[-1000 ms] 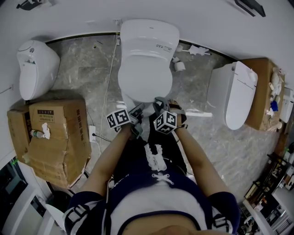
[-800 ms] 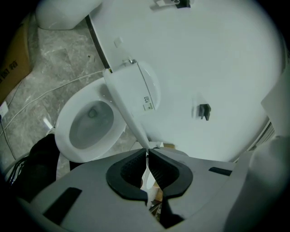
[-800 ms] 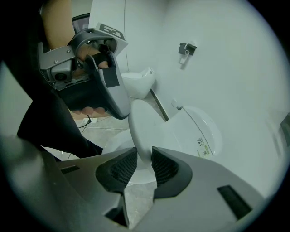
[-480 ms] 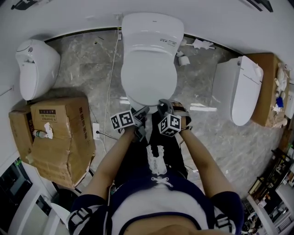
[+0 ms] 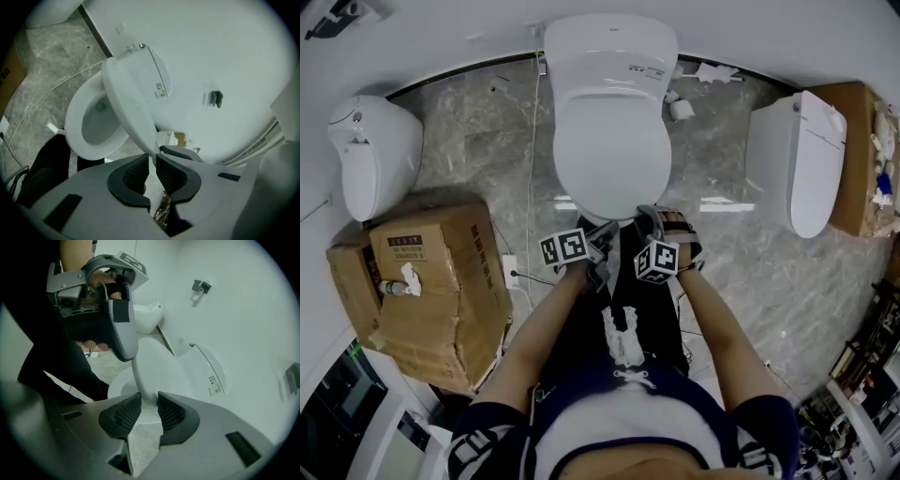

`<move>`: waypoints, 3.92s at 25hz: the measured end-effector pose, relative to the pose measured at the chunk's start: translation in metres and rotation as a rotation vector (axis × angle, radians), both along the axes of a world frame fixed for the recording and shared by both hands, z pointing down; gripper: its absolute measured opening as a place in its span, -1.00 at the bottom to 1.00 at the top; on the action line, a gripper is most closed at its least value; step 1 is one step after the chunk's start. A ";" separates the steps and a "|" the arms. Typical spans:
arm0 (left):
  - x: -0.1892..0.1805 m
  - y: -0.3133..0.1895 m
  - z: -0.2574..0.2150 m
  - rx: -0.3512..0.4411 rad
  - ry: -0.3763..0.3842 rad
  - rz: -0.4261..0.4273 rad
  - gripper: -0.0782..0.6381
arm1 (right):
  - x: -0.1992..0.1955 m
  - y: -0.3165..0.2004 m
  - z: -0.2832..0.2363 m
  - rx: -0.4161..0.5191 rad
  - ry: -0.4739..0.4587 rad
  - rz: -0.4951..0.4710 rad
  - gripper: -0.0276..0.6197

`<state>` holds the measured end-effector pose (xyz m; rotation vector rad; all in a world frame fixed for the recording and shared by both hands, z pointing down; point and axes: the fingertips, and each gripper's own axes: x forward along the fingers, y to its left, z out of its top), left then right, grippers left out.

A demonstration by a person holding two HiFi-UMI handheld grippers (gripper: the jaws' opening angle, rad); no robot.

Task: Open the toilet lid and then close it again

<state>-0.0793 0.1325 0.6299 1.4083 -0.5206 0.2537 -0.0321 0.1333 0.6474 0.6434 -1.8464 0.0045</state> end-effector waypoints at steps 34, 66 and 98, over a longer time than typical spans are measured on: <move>-0.012 0.054 0.082 -0.100 -0.062 0.014 -0.55 | -0.013 0.054 0.078 -0.116 0.031 -0.059 -0.59; -0.021 0.090 0.181 -0.250 -0.152 0.034 -0.55 | -0.023 0.091 0.164 -0.276 0.020 -0.118 -0.58; -0.021 0.099 0.258 -0.268 -0.228 0.032 -0.51 | -0.024 0.096 0.234 -0.333 0.003 -0.058 -0.62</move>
